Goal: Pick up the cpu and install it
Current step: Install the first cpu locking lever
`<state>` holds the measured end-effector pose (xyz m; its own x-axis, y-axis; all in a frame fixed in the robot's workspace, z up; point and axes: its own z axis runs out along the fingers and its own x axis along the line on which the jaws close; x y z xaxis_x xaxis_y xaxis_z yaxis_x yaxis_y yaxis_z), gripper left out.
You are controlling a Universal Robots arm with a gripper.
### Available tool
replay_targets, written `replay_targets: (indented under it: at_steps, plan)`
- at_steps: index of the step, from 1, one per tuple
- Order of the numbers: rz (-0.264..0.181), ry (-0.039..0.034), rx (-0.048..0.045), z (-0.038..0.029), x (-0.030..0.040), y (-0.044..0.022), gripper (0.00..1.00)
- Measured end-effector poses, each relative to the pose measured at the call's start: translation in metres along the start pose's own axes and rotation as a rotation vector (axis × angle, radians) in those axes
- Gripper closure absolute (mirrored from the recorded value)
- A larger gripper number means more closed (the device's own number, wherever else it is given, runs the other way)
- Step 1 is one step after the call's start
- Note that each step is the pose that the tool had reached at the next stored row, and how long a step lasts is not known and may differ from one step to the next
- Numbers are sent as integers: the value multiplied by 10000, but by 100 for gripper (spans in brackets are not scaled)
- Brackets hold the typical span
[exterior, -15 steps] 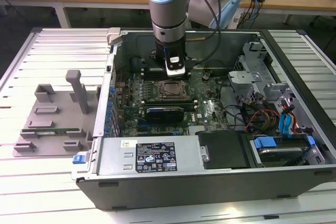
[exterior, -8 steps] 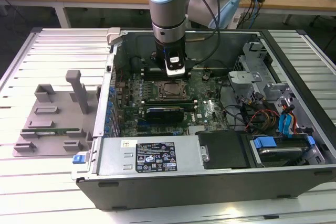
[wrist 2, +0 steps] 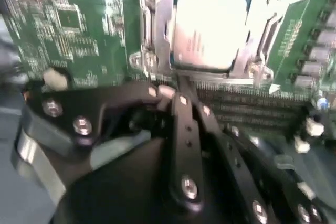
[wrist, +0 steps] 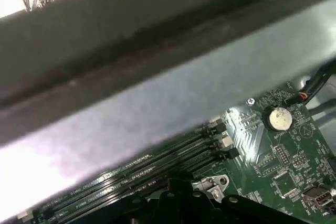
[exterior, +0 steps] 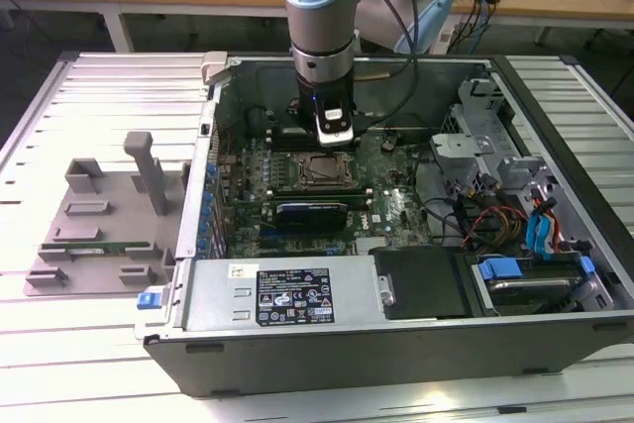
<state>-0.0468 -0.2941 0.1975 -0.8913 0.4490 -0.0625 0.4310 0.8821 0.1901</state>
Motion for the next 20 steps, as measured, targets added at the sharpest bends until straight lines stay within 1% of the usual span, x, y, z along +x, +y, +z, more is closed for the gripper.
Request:
replay_targets:
  at_steps: [1,3,5,6,7,8,9,10,11,14,15,17,18,20]
  plan:
    - [13,33,-75,-53,-2,13,89]
    - [13,35,-66,-219,-13,42,89]
    - [12,34,-66,-292,-18,57,89]
    - [-2,-7,20,-317,-20,62,89]
    - [-32,-101,213,-331,-20,64,89]
    - [-78,-241,505,-341,-21,66,89]
    - [-137,-420,874,-351,-22,67,89]
    - [-155,-474,984,-359,-27,58,89]
    - [-156,-482,1001,-366,-40,33,89]
    - [-162,-498,1029,-394,-105,-93,89]
    - [-165,-505,1042,-412,-114,-105,89]
    - [-162,-506,1039,-490,-119,-92,89]
    - [-165,-507,1042,-579,-126,-76,89]
    - [-165,-508,1042,-579,-126,-75,89]
